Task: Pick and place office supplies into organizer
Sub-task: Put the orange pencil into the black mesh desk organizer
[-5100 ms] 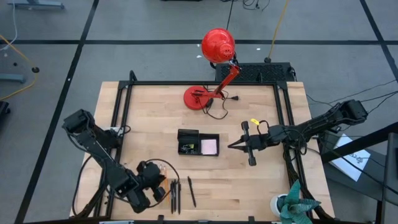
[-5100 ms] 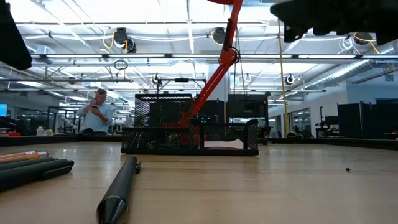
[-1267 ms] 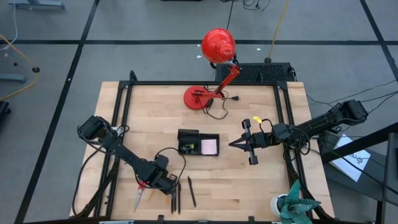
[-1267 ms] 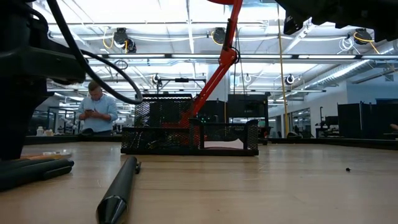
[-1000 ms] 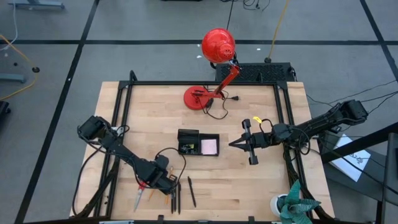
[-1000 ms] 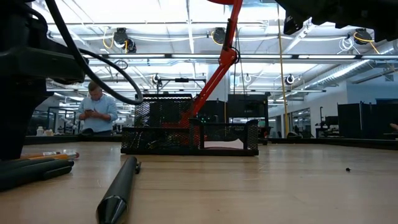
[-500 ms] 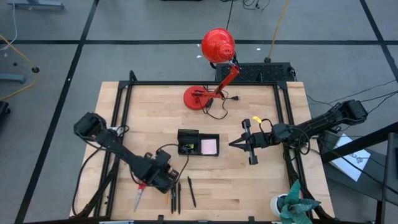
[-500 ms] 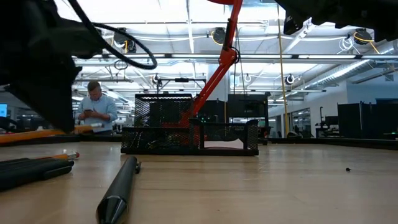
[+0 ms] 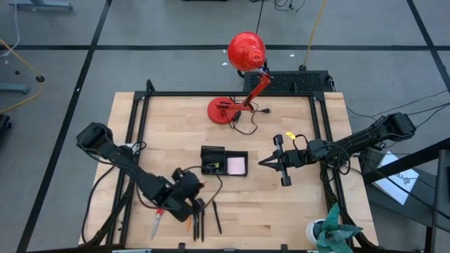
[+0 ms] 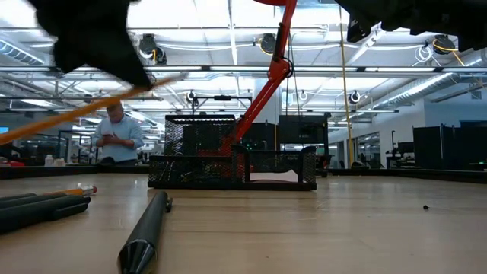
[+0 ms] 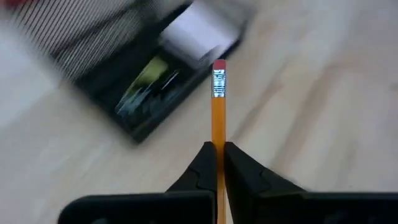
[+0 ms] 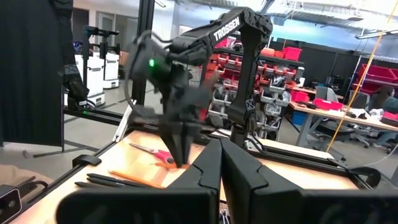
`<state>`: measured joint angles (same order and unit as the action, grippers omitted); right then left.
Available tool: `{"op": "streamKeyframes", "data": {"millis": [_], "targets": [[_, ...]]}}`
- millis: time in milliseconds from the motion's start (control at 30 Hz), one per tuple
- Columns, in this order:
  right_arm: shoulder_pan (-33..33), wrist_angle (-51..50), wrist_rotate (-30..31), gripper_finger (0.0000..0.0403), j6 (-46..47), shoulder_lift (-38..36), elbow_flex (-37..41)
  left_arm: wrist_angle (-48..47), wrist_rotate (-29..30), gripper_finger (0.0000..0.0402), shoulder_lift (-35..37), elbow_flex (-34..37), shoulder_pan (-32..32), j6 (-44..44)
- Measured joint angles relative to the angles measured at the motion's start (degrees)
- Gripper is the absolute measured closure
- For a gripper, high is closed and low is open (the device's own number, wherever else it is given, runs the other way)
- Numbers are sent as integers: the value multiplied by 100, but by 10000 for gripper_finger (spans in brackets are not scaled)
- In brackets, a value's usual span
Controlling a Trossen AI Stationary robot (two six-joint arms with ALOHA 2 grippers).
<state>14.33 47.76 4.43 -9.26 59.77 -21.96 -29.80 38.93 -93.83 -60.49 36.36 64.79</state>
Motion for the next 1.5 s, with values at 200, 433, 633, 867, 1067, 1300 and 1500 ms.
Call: {"op": "streamKeyframes", "data": {"millis": [200,433,633,867,1067,1300,1500], "targets": [[0,1,0,399,39,1,0,1874,298,373,420,-2,-200,-3295],[0,1,0,399,83,0,0,3079,329,372,906,-20,-911,-5984],[0,1,0,399,83,0,0,2960,224,371,957,-15,-1739,-6806],[0,-70,0,399,16,0,0,2948,-931,371,958,62,-2483,-6851],[-7,-132,24,399,-44,2,0,3746,-1853,371,958,572,-2796,-7274],[-7,-132,24,399,-44,0,0,5272,-2565,371,958,1579,-3153,-7324],[-9,-130,24,399,-44,0,0,5953,-2695,371,957,2143,-3424,-7021]]}}
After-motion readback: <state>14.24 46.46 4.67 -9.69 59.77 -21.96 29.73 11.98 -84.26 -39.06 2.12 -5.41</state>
